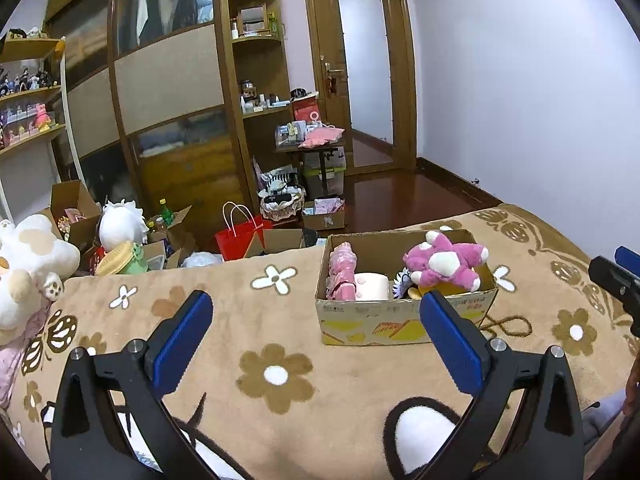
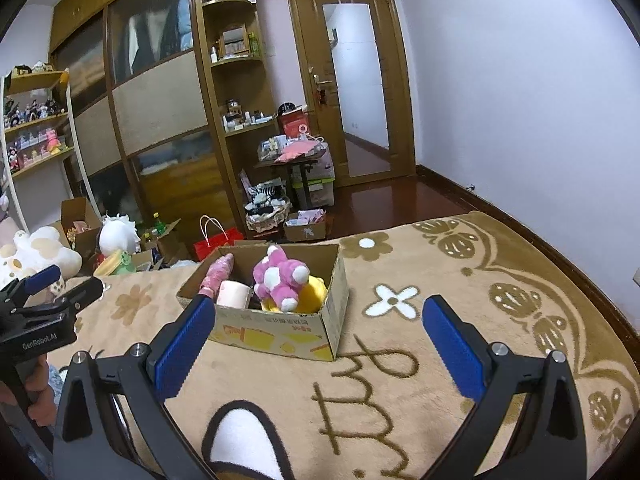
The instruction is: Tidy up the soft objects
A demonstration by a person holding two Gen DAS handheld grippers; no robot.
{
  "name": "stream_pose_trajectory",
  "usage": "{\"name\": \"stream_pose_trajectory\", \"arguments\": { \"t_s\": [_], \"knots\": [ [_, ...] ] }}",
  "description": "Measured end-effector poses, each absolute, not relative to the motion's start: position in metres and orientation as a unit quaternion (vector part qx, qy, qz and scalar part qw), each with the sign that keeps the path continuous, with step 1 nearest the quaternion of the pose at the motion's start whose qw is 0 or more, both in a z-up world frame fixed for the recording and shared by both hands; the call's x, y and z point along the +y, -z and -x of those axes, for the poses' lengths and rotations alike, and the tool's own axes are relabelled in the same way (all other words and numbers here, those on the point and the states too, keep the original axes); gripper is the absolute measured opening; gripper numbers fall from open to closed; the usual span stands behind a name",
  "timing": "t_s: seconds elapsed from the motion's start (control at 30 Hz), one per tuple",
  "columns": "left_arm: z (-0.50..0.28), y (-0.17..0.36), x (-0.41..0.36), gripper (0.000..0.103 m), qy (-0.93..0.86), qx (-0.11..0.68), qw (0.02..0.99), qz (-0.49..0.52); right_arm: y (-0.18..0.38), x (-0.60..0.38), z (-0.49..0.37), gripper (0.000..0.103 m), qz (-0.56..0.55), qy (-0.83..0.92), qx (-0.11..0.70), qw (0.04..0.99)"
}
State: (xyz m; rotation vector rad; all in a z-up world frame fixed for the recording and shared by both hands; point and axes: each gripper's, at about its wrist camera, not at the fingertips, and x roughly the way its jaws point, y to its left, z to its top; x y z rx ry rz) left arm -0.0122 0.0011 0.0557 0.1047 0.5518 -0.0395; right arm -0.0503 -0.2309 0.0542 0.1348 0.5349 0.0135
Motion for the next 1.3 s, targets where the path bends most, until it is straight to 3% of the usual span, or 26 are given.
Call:
{"name": "stream_pose_trajectory", "arguments": {
  "t_s": [1.3],
  "knots": [
    [-0.007,-0.031,-0.002,0.102,0.038,0.310,0.947,-0.073,-0.033,-0.222,0.037,0.103,-0.032,-0.008,0.296,0.955]
  ]
}}
